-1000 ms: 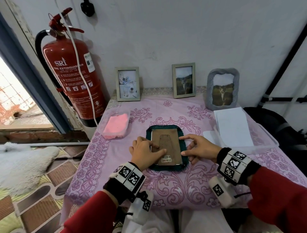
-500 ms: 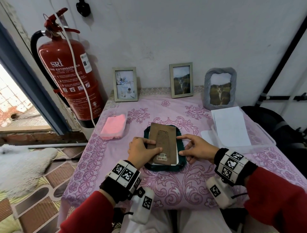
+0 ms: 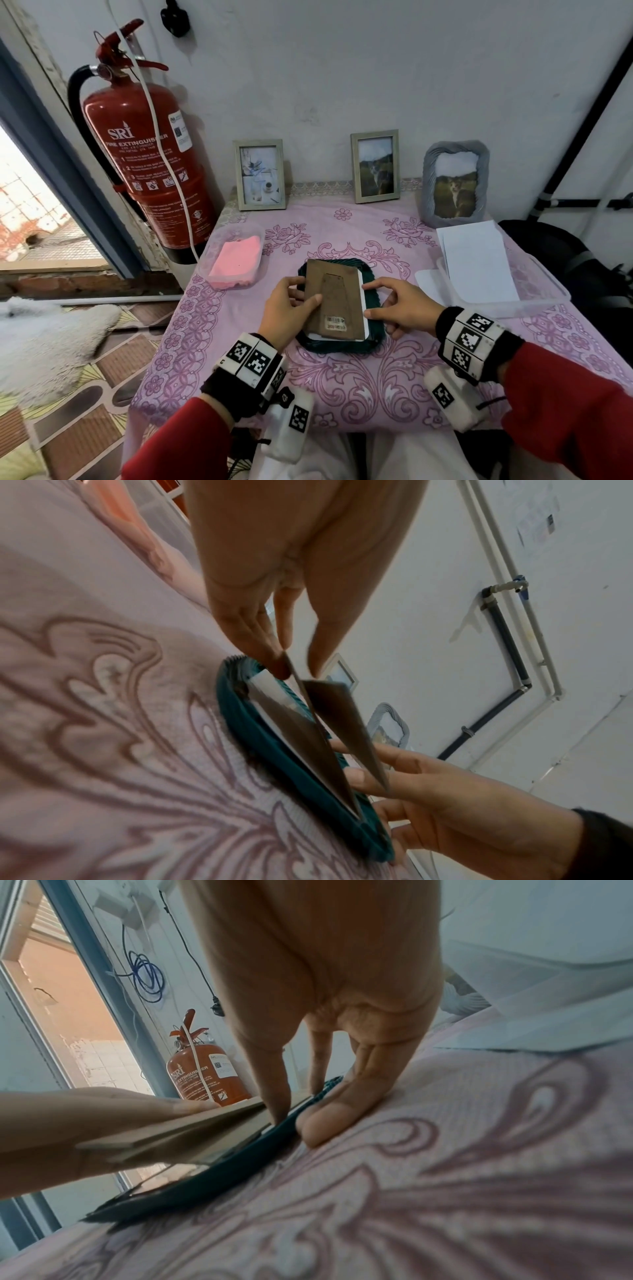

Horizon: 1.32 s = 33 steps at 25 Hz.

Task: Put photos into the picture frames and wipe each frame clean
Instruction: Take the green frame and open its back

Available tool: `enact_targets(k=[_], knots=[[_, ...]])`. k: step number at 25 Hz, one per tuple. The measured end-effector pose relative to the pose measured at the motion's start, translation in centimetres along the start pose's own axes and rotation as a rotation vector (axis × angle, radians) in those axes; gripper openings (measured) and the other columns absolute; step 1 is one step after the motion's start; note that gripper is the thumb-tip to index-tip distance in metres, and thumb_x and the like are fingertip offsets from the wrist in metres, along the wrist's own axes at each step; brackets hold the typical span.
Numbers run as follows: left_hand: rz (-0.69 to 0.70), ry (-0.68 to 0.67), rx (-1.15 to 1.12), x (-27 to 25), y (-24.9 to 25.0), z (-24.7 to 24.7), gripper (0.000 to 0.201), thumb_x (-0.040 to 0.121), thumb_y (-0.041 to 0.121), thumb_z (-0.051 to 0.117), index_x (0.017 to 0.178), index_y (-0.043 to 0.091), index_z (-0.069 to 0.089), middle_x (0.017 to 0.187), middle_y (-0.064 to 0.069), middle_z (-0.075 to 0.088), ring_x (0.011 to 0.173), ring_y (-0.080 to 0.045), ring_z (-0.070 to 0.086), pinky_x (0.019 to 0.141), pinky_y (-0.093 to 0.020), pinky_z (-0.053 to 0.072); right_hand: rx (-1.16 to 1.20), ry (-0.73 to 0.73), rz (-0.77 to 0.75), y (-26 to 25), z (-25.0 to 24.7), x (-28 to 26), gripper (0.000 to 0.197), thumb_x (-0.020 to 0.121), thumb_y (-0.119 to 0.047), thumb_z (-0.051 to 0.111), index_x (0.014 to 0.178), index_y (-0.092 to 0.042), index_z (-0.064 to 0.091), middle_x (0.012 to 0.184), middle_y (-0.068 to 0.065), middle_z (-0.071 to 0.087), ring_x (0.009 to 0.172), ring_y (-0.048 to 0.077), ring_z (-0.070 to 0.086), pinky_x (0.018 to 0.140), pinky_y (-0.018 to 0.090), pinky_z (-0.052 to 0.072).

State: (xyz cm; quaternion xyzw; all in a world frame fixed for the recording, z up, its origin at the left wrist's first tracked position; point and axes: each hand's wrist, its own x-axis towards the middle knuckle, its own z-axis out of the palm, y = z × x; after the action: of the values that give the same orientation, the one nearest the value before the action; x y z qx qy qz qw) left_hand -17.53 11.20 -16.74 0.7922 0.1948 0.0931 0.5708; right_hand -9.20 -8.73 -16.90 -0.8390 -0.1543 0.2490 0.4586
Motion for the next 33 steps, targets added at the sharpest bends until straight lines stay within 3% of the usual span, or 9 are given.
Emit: enact_targets(k=[2,6,9,11,16,20,23,28,33], knots=[[-0.011,0.016,-0.013,0.5,-0.3,-0.3,0.038,0.085,0.009,0.065,0.121,0.002,0.053,0.079,-0.001,0.054,0.084,-0.022,0.055,0.083,-0.04,0.051,0.001,0.0,0.0,0.0,0.0,0.0,0.053,0.08,-0.015,0.073,0.127,-0.021,0.051,0.054,0.009,0.056,0.037,0.01,0.055,0.042,0.023,0.051],[-0.026,-0.013,-0.084,0.8,-0.8,-0.9,0.034,0.085,0.0,0.061,0.118,-0.004,0.056,0.077,-0.009,0.055,0.077,-0.026,0.057,0.073,-0.038,0.052,0.0,0.002,0.001,0.0,0.1,0.0,0.052,0.08,-0.014,0.073,0.126,-0.021,0.051,0.054,0.009,0.055,0.036,0.009,0.054,0.041,0.022,0.05],[-0.03,0.012,-0.156,0.8,-0.9,-2.0,0.03,0.085,-0.004,0.059,0.115,-0.001,0.058,0.07,-0.003,0.055,0.065,-0.018,0.058,0.054,-0.022,0.053,-0.002,0.006,0.005,0.0,0.1,0.0,0.051,0.08,-0.014,0.073,0.126,-0.021,0.052,0.056,0.009,0.054,0.037,0.009,0.054,0.042,0.024,0.052],[-0.026,0.041,-0.198,0.7,-1.1,-3.1,0.029,0.086,-0.006,0.058,0.113,0.002,0.059,0.068,-0.002,0.055,0.063,-0.014,0.058,0.05,-0.018,0.051,0.001,0.011,0.008,0.0,0.0,0.0,0.05,0.08,-0.014,0.073,0.125,-0.021,0.052,0.056,0.009,0.053,0.038,0.011,0.053,0.042,0.025,0.052],[-0.051,0.091,-0.233,0.4,-2.0,-6.9,0.029,0.086,-0.007,0.056,0.113,0.004,0.061,0.062,-0.001,0.058,0.064,-0.015,0.058,0.06,-0.026,0.05,0.015,0.009,0.018,0.0,0.0,-0.1,0.05,0.079,-0.012,0.073,0.124,-0.022,0.053,0.057,0.007,0.051,0.039,0.011,0.053,0.041,0.023,0.049],[-0.07,0.116,-0.233,-0.4,-3.1,-10.0,0.031,0.086,-0.009,0.053,0.113,0.005,0.061,0.06,-0.002,0.057,0.061,-0.014,0.059,0.053,-0.019,0.051,0.024,0.003,0.024,-0.2,0.1,0.0,0.048,0.079,-0.011,0.073,0.122,-0.022,0.054,0.059,0.009,0.05,0.043,0.015,0.052,0.043,0.026,0.052],[-0.094,0.135,-0.222,-1.0,-3.9,-11.6,0.029,0.086,-0.01,0.054,0.111,0.003,0.061,0.056,0.001,0.056,0.057,-0.009,0.059,0.054,-0.021,0.05,0.023,0.003,0.024,-0.2,0.0,0.1,0.049,0.079,-0.01,0.073,0.122,-0.021,0.054,0.059,0.01,0.049,0.041,0.015,0.051,0.042,0.025,0.051],[-0.166,0.129,-0.219,-2.0,-5.0,-13.2,0.031,0.085,-0.011,0.054,0.112,0.003,0.06,0.063,-0.002,0.045,0.065,-0.016,0.051,0.062,-0.029,0.045,0.006,0.009,0.008,-0.1,0.1,0.2,0.05,0.077,-0.012,0.075,0.122,-0.022,0.055,0.058,0.007,0.051,0.043,0.016,0.055,0.042,0.023,0.049],[-0.236,0.078,-0.161,-2.0,-5.4,-12.9,0.03,0.085,-0.013,0.051,0.111,0.0,0.059,0.062,-0.002,0.042,0.061,-0.014,0.044,0.06,-0.024,0.04,0.02,0.012,0.012,0.0,0.1,0.2,0.05,0.077,-0.011,0.075,0.123,-0.021,0.055,0.057,0.007,0.05,0.044,0.016,0.055,0.042,0.025,0.05]])
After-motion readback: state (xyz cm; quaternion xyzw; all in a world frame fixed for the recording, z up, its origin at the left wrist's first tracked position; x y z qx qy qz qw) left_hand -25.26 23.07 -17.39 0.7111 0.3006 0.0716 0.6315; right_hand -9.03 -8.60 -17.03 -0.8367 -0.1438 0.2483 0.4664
